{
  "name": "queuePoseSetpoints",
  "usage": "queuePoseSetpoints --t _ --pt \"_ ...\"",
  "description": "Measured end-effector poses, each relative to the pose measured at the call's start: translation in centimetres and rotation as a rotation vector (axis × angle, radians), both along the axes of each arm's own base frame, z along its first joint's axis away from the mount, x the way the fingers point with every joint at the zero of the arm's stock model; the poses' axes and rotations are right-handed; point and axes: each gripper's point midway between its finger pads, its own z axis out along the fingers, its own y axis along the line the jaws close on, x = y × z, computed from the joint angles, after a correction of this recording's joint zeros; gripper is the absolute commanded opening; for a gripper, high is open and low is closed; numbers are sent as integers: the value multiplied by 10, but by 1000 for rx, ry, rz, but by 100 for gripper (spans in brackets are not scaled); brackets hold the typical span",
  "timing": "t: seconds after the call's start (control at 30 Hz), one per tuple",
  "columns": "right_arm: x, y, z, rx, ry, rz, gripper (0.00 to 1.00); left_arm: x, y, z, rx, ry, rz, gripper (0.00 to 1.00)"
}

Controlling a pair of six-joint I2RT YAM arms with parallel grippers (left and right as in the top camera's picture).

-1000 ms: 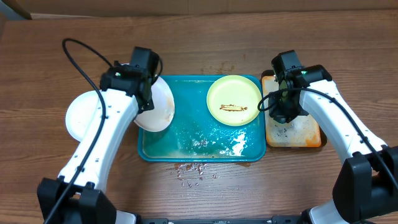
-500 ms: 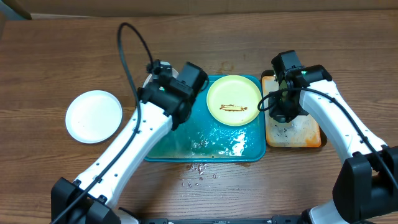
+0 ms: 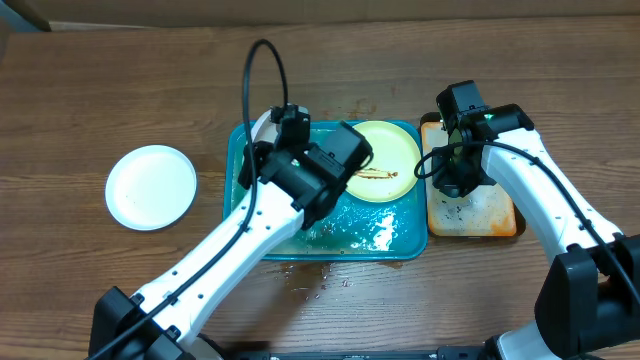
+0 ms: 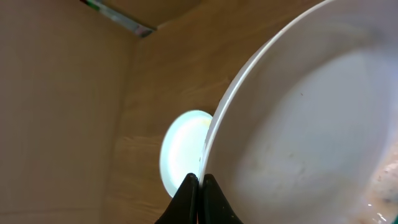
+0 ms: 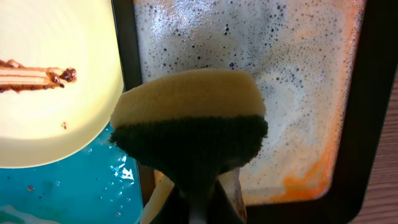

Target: Clean dirty plates on tray and stack at the side

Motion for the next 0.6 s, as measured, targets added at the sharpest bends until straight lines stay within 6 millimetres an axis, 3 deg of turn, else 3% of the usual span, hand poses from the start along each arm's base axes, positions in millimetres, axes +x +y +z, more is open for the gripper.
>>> queuePoseSetpoints --t 0.4,0.6 --pt "0 0 0 0 0 0 4 1 -1 34 174 -134 -18 4" --pt "0 0 0 1 -1 -1 4 -1 -8 41 206 -161 -40 4"
